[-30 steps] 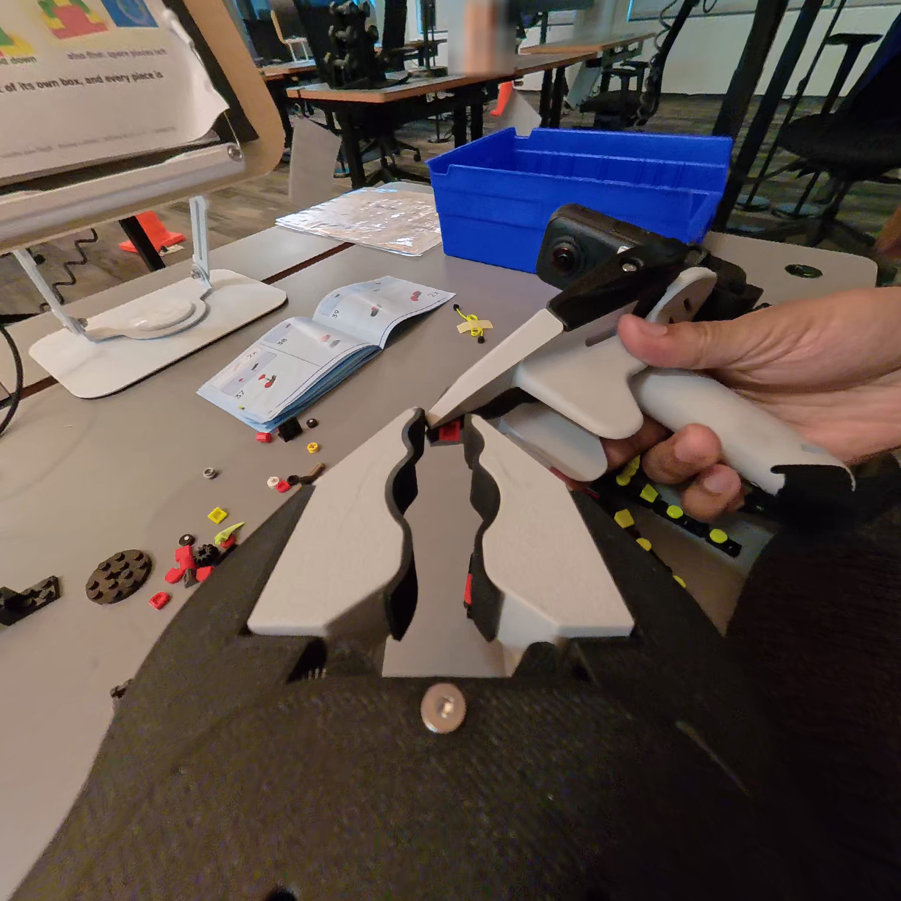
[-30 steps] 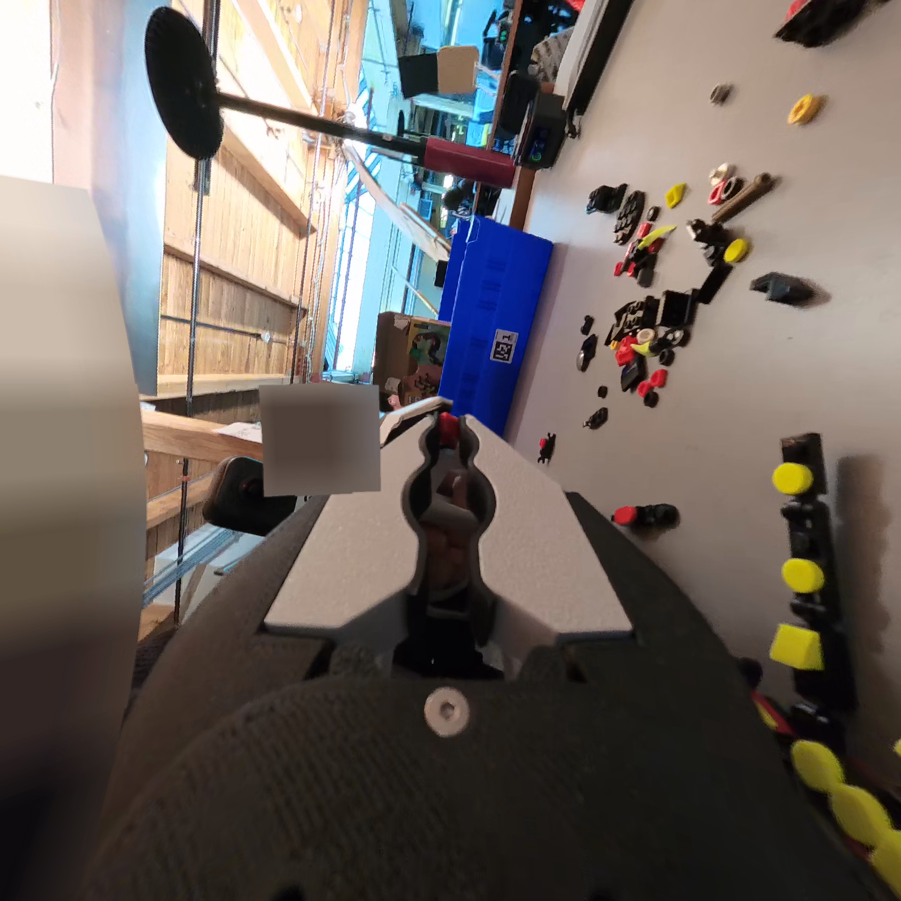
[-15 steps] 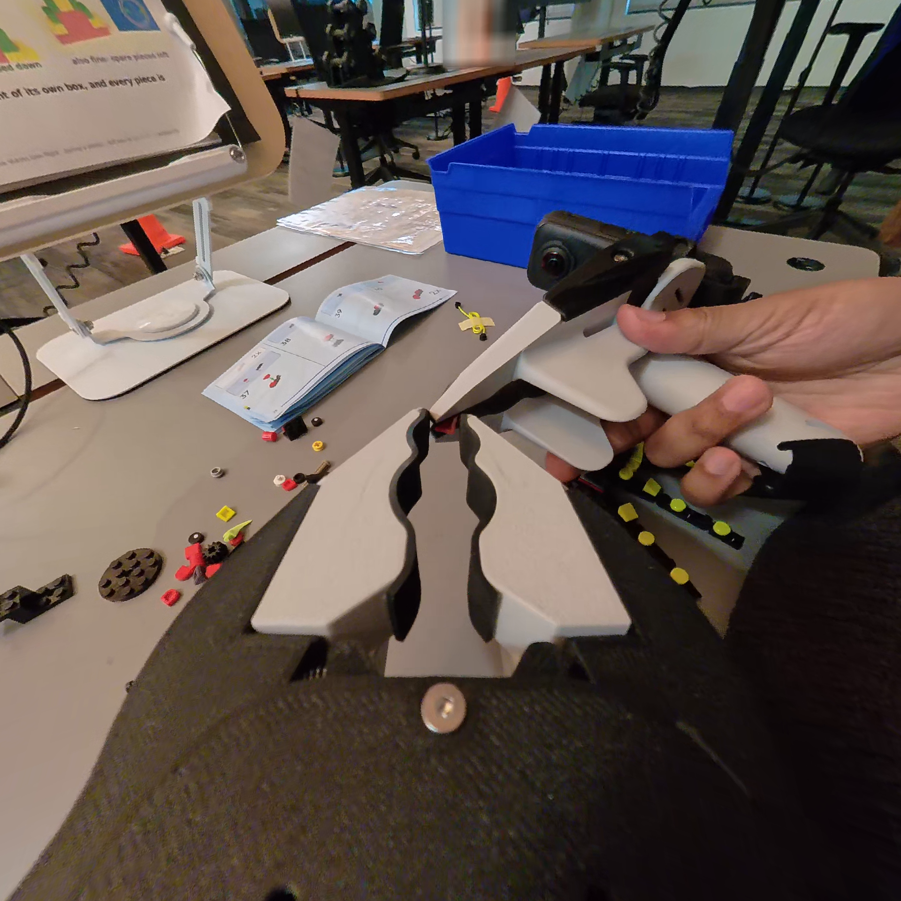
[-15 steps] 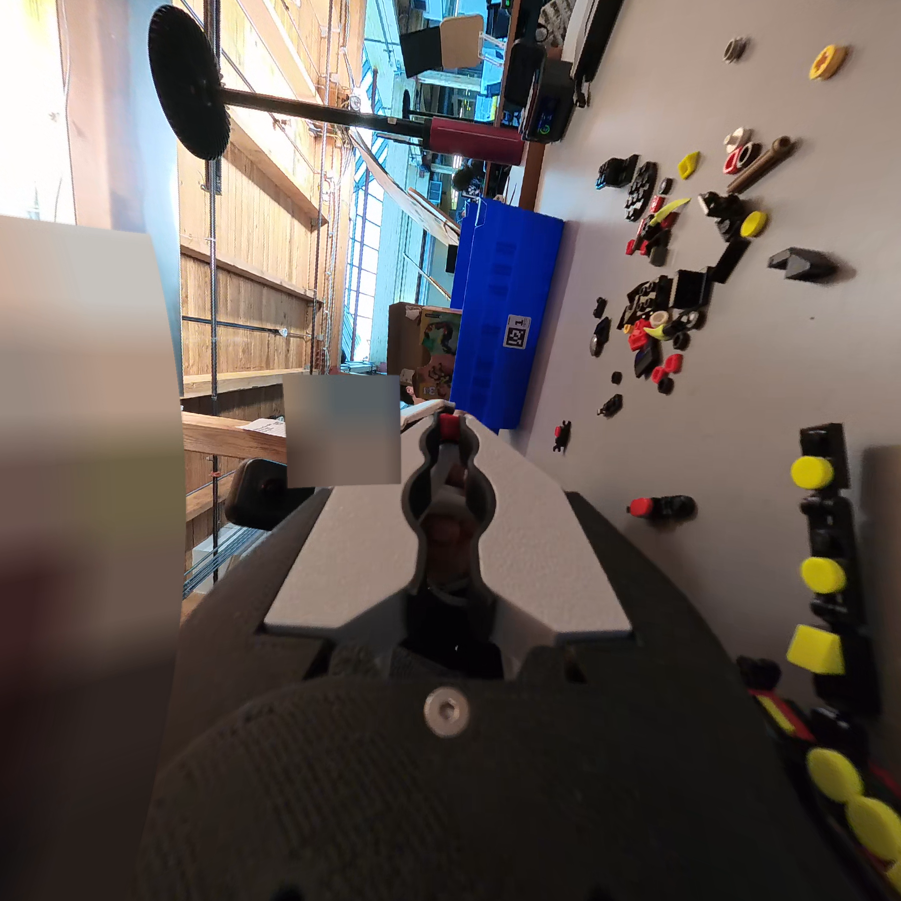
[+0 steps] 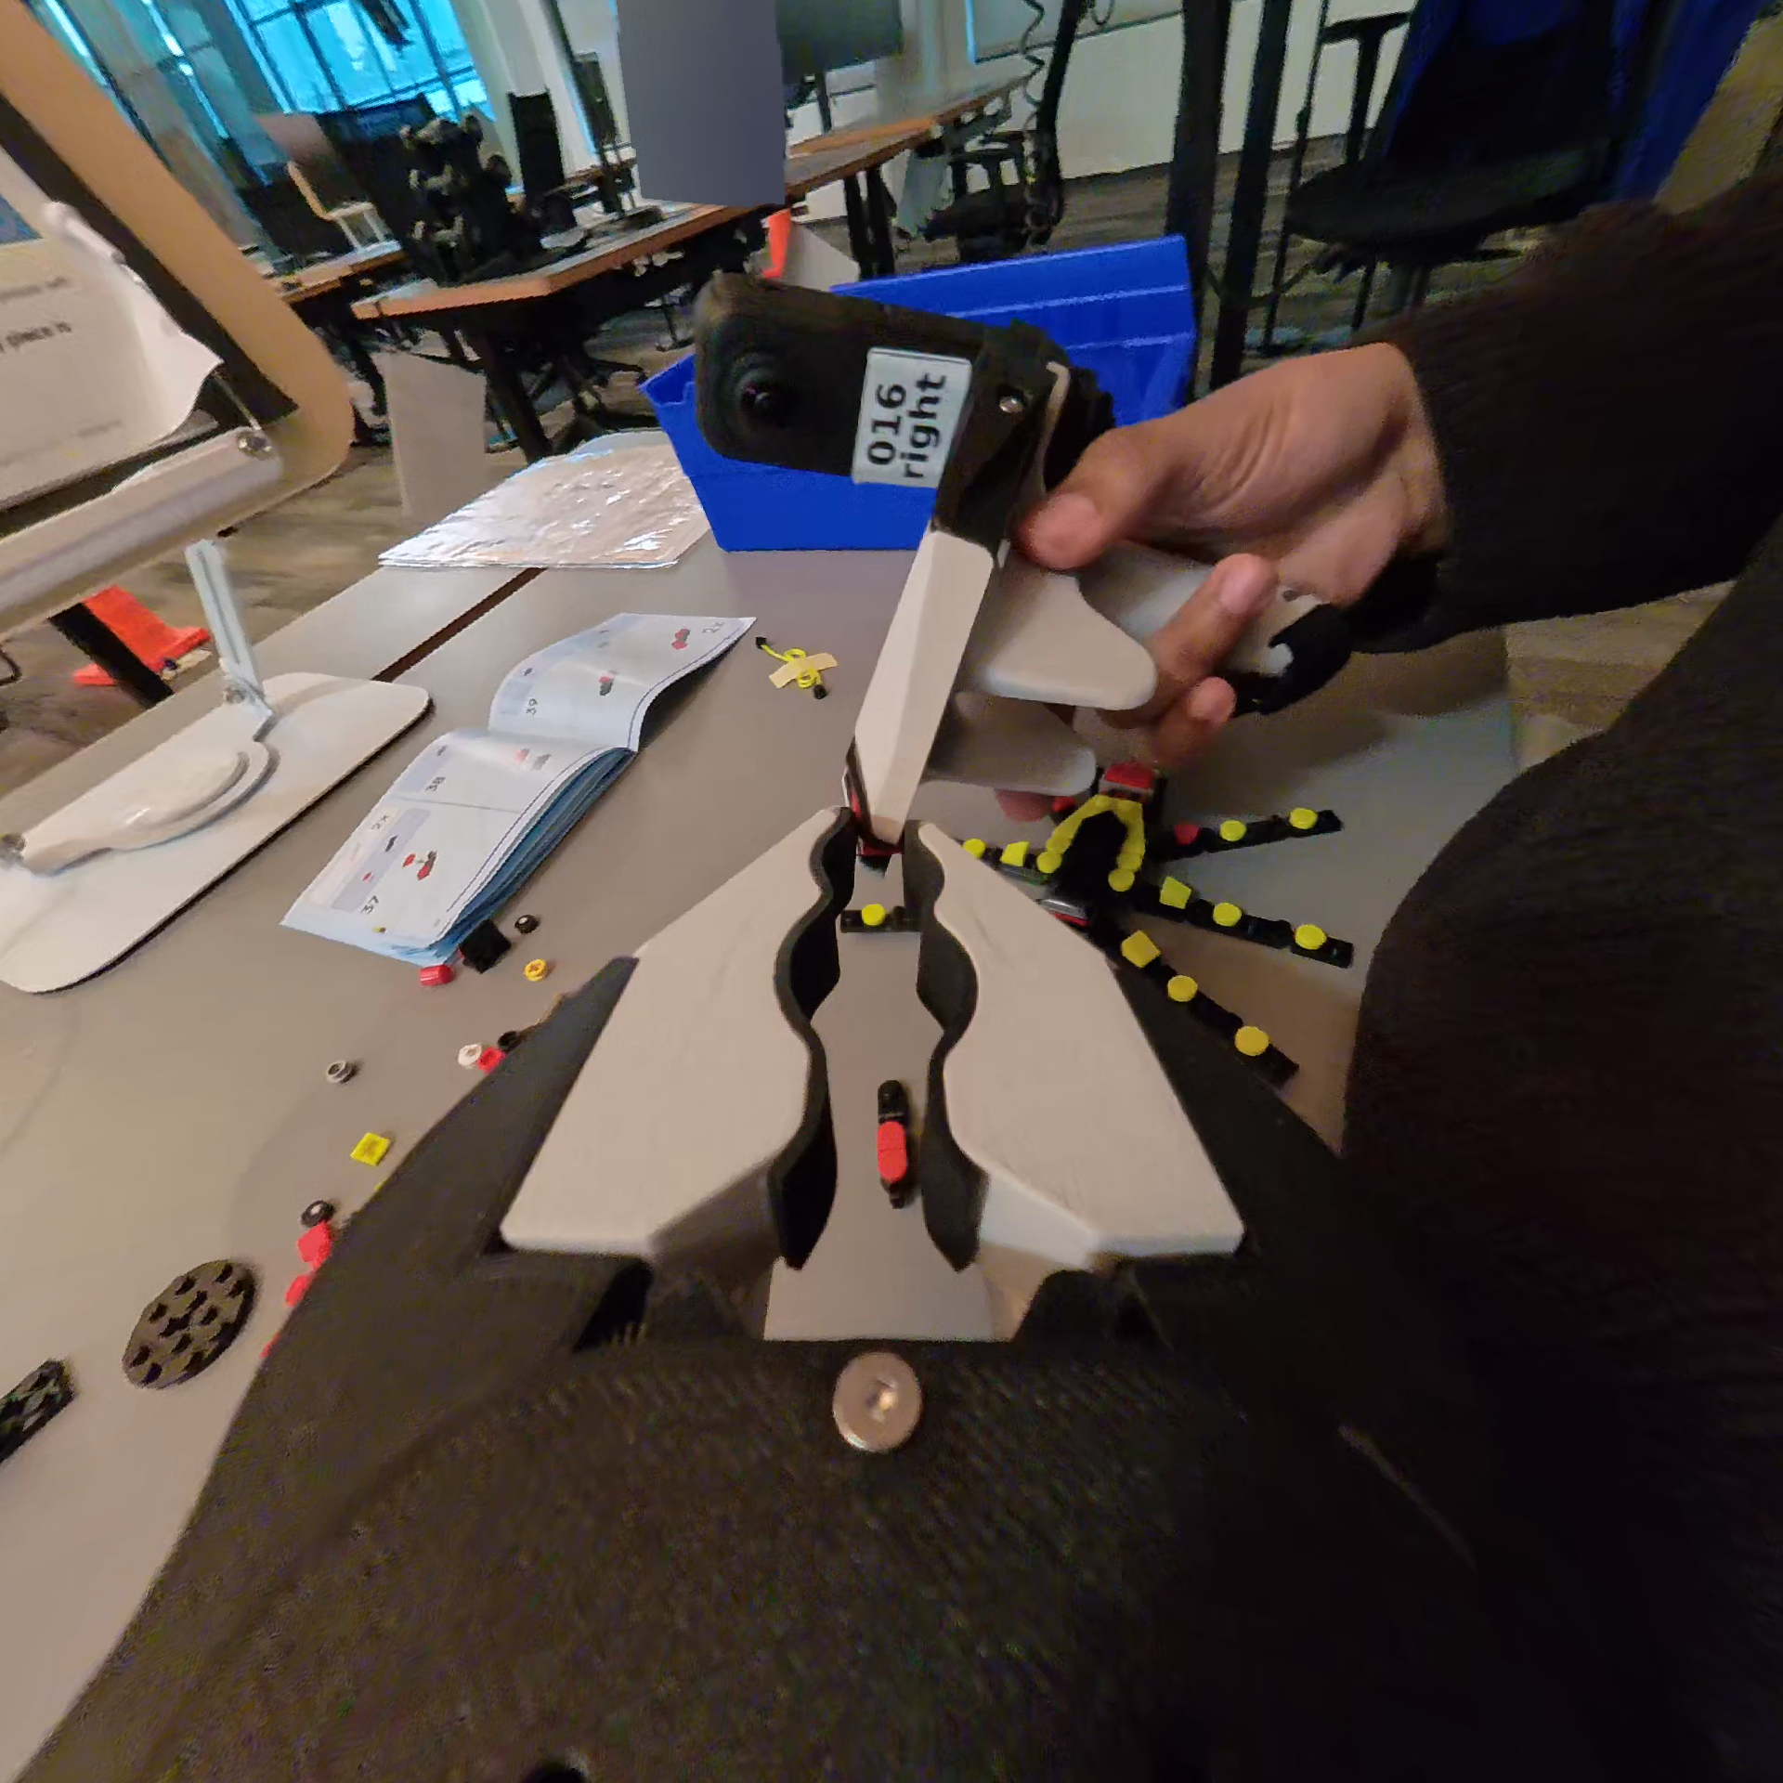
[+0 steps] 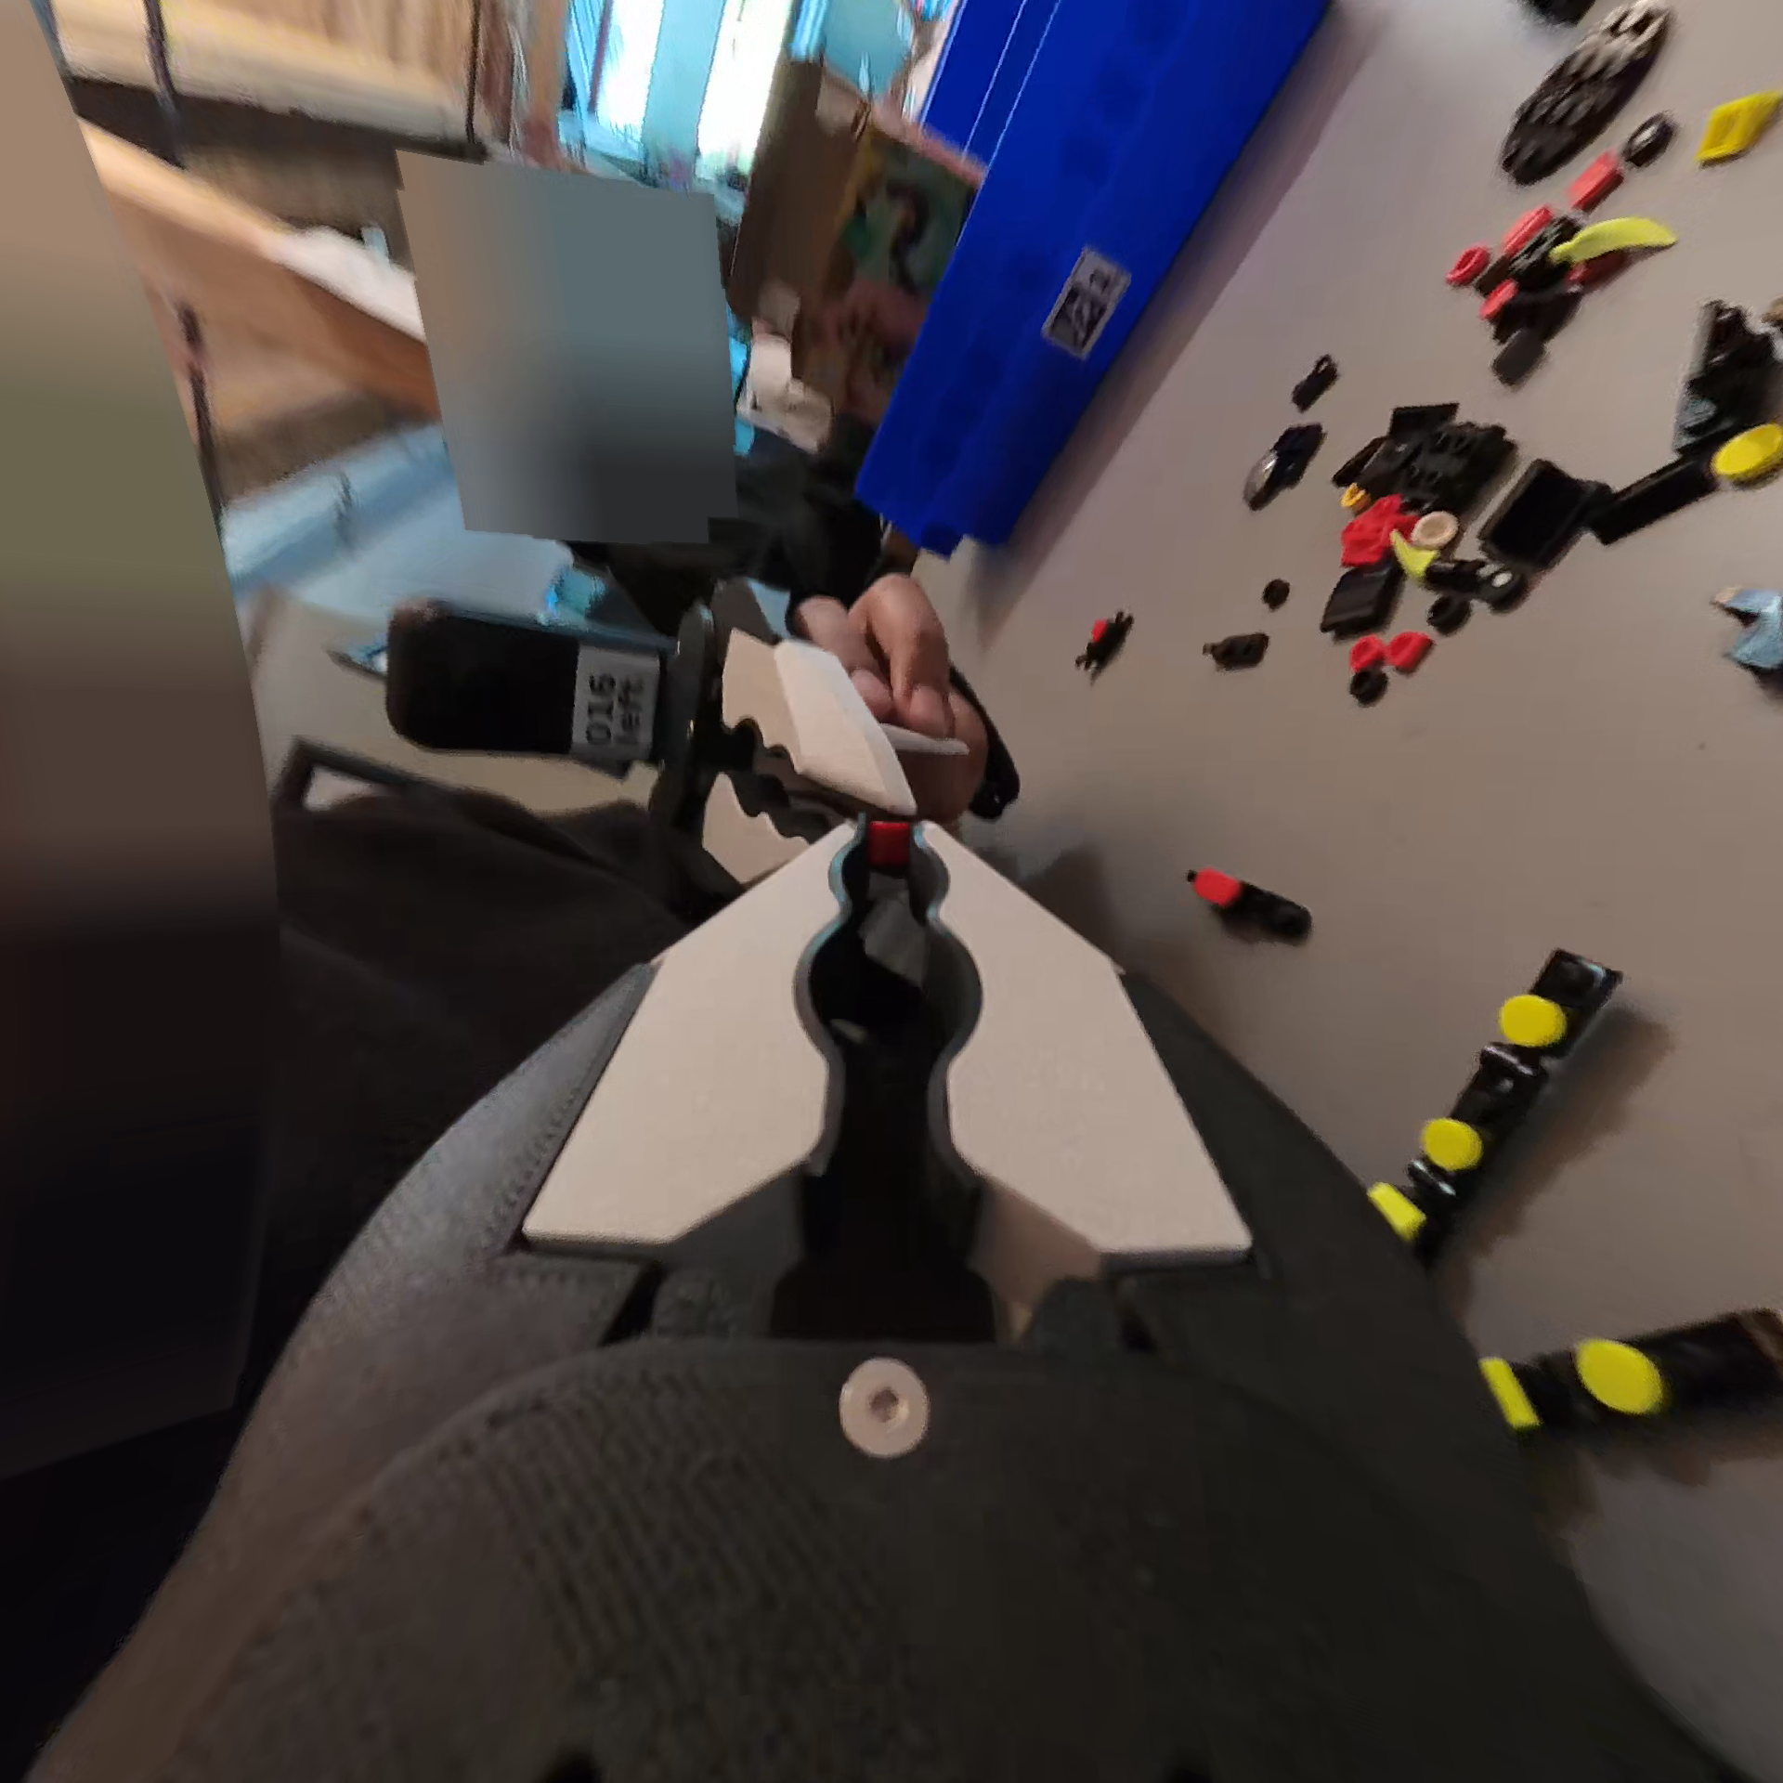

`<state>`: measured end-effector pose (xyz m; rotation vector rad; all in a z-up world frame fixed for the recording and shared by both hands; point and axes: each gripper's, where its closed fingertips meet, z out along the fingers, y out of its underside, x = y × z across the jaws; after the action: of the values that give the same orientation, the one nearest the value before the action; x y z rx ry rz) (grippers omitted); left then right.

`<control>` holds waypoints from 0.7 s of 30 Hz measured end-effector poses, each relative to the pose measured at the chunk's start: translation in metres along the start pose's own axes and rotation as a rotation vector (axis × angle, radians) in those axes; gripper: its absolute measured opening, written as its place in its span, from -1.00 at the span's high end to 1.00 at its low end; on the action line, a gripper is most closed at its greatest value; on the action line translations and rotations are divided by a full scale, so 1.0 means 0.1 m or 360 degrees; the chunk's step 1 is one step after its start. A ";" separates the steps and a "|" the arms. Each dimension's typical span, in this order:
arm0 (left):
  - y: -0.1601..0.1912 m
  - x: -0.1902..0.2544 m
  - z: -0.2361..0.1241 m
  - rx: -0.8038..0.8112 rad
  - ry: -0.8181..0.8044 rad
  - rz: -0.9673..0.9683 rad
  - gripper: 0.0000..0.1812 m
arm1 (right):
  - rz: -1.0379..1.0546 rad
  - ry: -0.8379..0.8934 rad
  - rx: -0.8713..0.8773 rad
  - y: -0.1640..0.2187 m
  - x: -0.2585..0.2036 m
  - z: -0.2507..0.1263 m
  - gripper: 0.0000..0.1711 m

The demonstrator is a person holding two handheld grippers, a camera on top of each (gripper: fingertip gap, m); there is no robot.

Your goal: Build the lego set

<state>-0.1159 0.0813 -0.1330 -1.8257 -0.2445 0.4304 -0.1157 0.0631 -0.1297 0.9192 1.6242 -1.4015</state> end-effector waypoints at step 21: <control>-0.34 -0.21 -0.18 0.0520 0.0452 -0.1193 0.95 | -0.0613 -0.0101 0.0407 -0.31 -0.29 -0.16 0.83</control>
<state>-0.1261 0.0678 -0.0922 -1.3293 -0.5919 -0.2990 -0.1329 0.0747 -0.0891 0.7145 1.6583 -1.9173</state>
